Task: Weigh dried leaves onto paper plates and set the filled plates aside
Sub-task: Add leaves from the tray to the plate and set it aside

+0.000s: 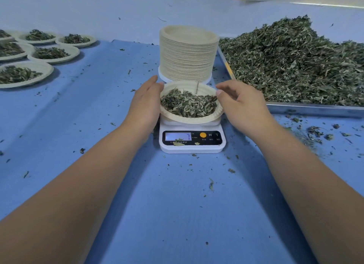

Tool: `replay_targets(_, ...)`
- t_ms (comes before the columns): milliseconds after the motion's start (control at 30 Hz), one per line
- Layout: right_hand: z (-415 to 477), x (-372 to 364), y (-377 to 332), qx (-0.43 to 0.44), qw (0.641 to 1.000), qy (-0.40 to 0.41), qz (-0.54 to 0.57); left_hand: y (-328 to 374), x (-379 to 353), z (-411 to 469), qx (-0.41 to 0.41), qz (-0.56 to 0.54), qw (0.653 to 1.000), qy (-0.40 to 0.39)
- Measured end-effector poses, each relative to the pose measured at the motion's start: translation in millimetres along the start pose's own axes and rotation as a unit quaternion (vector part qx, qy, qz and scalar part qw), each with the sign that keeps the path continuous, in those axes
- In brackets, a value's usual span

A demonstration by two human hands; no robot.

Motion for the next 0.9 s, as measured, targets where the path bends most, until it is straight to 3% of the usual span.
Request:
replay_targets(133,0.2,7.8,-0.1,-0.003,0.998,0.039,-0.051,-2.9,-0.3,-1.3,0.037,-0.014,0.999,-0.013)
replay_targets(233,1.7,6.2,-1.6,-0.009,0.996,0.022,-0.091,-2.7,-6.4,-4.4,0.060,-0.036,0.997,-0.040)
replay_targets(367,1.2,5.7,0.0,-0.080,0.997,0.013,0.010,-2.9,-6.3,-4.4,0.092,-0.076,0.993,-0.016)
replay_targets(467,-2.7,0.8,-4.6,-0.151,0.973,0.022,0.174,4.3,0.8,-2.9,0.096,-0.140,0.985,0.037)
replay_targets(567,-7.8,-21.8,-17.9,-0.251,0.891,-0.021,0.379,11.8,18.7,-1.7,0.077,-0.185,0.974,0.108)
replay_targets(633,-10.4,-34.3,-32.3,-0.278,0.857,-0.052,0.430,15.5,35.3,-0.5,0.061,-0.184,0.972,0.135)
replay_targets(900,-24.8,-109.1,-120.7,-0.229,0.874,-0.232,0.361,19.4,162.8,-24.8,0.053,-0.146,0.962,0.224)
Point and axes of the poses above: each hand's wrist, its own z-axis towards the middle knuckle, its own x-axis out of the back of the hand, y = z × x, the point moved 6 cm from there along z, towards the middle knuckle, and after that the axes turned 4 degrees about y, right-handed, at the moved point
